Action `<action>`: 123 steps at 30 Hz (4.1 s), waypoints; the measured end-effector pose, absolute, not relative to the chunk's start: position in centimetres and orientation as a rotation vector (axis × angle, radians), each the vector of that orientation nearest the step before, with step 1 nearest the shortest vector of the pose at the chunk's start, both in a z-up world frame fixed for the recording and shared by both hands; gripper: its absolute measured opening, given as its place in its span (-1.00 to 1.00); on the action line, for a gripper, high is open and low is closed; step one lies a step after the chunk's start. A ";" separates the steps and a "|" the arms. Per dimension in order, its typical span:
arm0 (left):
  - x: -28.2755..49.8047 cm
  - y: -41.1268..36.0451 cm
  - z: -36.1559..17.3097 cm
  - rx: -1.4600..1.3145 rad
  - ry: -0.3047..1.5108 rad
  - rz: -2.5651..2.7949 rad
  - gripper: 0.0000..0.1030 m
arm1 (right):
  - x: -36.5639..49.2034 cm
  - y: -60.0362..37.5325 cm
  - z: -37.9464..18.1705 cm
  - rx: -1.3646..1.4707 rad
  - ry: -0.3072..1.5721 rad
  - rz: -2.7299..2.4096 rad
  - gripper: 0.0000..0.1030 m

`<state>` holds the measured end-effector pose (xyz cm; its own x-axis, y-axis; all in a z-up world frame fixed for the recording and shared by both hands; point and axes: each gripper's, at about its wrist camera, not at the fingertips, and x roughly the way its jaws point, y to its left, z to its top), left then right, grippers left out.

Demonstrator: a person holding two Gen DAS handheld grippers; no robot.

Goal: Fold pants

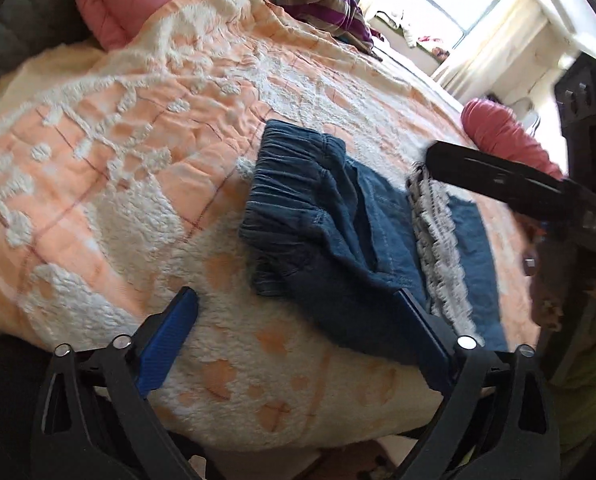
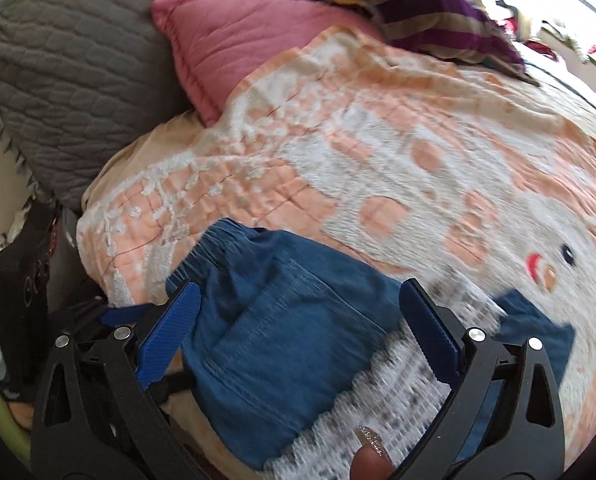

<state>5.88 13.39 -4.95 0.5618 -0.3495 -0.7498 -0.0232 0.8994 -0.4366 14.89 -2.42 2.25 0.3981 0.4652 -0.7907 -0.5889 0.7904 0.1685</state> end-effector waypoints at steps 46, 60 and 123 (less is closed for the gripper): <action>9.7 3.9 -2.5 -0.618 0.925 -0.596 0.37 | 17.6 -12.3 4.2 0.149 0.927 0.878 0.02; 5.4 -5.3 -3.3 -0.168 0.957 -0.611 0.38 | 15.1 -25.2 -1.3 0.317 0.977 0.548 0.43; 4.1 -3.5 -3.6 -0.058 0.976 -0.553 -0.66 | 14.8 -18.6 4.1 -0.079 0.825 0.378 0.43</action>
